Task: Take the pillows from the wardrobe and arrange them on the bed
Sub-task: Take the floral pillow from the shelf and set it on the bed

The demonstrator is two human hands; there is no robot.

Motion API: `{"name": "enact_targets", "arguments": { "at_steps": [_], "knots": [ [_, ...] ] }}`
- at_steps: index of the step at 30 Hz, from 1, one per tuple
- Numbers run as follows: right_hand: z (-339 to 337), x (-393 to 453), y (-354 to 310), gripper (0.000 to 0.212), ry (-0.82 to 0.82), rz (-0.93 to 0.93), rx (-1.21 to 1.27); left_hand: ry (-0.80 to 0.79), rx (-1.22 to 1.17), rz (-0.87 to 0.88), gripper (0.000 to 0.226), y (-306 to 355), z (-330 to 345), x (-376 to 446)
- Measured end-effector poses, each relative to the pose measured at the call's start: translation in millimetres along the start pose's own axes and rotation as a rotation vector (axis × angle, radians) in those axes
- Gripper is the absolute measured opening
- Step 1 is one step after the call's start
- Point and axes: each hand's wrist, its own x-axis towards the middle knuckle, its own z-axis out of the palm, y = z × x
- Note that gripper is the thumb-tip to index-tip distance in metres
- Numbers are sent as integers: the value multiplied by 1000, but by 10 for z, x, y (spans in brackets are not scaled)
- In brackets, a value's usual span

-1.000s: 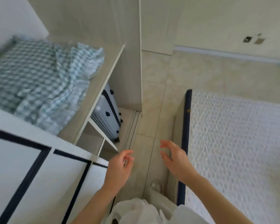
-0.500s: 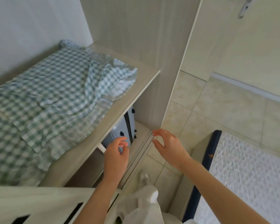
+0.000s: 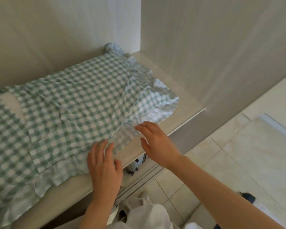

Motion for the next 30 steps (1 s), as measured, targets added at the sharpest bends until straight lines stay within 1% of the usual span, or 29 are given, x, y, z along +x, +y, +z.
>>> {"name": "enact_targets", "arguments": {
  "at_steps": [4,7,9,12,14,17,20,23,26,30],
  "knots": [
    [68,360,68,42,-74,-170,-78,36,80,21,64,-6,72,206],
    [139,585,158,50,-153,-244,-127,48,148,7,75,-29,117,304],
    [170,726,238,56,-167,-303,-177,61,196,-4,83,-35,148,341],
    [182,929,358,56,-187,-379,-242,102,248,-65,90,-66,147,452],
    [179,1052,417,58,-233,-407,-306,111,281,-120,91,-93,129,549],
    [174,1164,467,63,-280,-418,-387,137,359,-166,86,-112,115,647],
    [195,1172,491,70,-253,-428,-384,202,446,-179,78,-126,139,714],
    [206,1155,506,76,-233,-429,-384,306,493,-138,63,-171,161,770],
    [219,1160,520,82,-245,-439,-375,372,486,-66,55,-192,146,812],
    [236,1169,529,81,-264,-435,-384,441,463,-25,46,-165,74,867]
  ]
}}
